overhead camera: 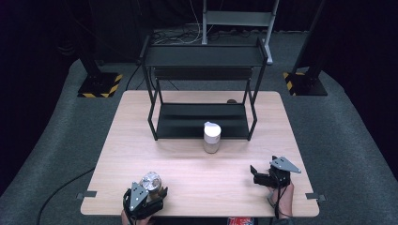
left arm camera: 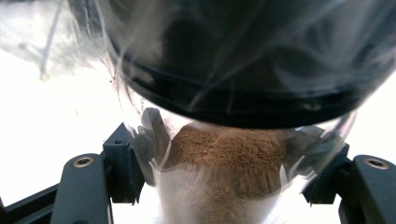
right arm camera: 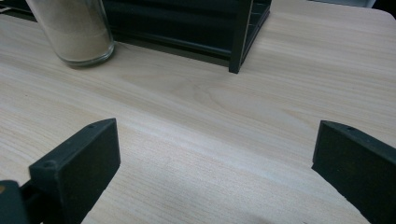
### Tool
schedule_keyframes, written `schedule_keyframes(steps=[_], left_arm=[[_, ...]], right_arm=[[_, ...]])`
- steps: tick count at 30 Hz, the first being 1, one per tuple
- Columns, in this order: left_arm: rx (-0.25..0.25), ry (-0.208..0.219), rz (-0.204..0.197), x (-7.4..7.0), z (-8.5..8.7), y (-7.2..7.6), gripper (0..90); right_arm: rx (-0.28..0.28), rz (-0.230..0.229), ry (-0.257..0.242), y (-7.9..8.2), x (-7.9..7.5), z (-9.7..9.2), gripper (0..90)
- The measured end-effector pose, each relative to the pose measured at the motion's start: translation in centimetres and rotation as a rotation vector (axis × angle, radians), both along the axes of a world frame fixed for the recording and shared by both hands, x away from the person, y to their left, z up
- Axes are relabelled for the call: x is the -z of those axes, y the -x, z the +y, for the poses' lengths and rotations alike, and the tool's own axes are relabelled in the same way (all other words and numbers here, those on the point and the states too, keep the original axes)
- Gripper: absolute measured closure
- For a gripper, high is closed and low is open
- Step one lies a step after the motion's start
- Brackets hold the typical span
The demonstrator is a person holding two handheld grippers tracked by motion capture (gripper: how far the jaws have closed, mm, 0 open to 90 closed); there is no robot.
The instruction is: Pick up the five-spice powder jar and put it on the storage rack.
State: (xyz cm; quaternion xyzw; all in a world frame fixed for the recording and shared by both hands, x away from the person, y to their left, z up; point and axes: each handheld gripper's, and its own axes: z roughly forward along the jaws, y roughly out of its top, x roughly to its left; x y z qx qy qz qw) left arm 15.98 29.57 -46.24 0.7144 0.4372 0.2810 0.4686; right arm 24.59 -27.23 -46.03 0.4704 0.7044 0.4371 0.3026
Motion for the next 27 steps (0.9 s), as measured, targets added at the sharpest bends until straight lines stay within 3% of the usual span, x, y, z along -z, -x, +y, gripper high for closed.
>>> schedule_keyframes(steps=[10, 27], left_arm=[[0.008, -0.009, -0.030, -1.0, 0.8, -0.2, 30.3], [0.021, -0.036, -0.044, -2.5, 1.0, -0.8, 30.2]], right_arm=[[0.003, -0.002, 0.000, 0.0, 0.0, 0.0, 0.0], [-0.002, 0.003, -0.001, -0.1, 0.0, -0.1, 0.0]])
